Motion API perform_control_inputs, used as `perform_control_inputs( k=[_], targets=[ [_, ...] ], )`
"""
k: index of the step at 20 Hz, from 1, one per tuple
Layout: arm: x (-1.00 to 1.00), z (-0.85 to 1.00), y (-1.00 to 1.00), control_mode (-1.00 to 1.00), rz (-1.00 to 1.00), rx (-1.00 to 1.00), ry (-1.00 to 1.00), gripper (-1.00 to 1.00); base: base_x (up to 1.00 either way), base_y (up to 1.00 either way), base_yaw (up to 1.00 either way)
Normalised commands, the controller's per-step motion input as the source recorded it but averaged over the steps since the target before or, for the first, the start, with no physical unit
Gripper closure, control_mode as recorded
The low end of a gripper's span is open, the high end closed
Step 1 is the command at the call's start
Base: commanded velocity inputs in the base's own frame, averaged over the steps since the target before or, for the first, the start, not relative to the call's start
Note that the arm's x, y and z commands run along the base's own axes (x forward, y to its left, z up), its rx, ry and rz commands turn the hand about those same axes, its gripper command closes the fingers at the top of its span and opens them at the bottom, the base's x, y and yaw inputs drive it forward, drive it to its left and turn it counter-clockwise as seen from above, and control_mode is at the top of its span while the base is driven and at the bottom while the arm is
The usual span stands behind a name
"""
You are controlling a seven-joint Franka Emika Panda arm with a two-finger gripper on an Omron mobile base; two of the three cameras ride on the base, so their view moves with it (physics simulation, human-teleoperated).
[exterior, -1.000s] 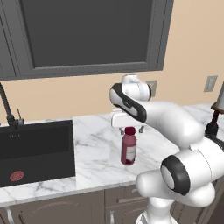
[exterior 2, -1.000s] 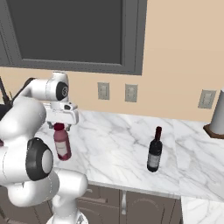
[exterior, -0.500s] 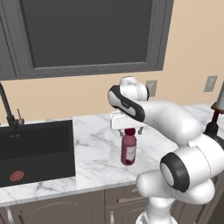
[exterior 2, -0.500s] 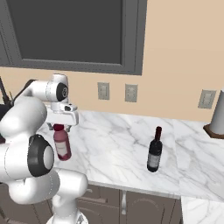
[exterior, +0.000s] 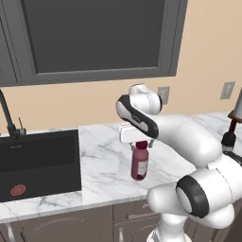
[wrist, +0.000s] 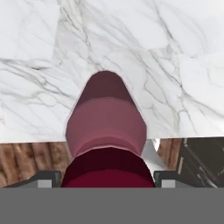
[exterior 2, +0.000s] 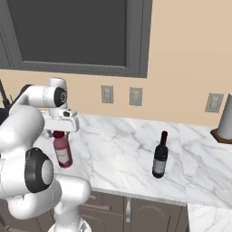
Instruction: There is a wine glass and glass cup on the dining counter. Place the wine bottle next to the wine glass and the juice bottle next to the glass cup.
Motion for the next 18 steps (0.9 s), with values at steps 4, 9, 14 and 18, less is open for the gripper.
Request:
perform_control_inputs(
  k=[4, 9, 14, 18],
  targets=[
    [-0.21, 0.1, -0.02, -1.0, -0.03, 0.0, 0.0, 1.0, 0.0, 0.0, 0.0],
    [-0.24, 0.36, -0.03, -1.0, -0.01, 0.06, 0.0, 1.0, 0.0, 0.0, 0.0],
    [-0.27, 0.48, -0.02, -1.0, 0.0, 0.09, 0.0, 1.0, 0.0, 0.0, 0.0],
    [-0.26, 0.35, 0.0, -1.0, 0.0, 0.01, 0.0, 1.0, 0.0, 0.0, 0.0]
  ],
)
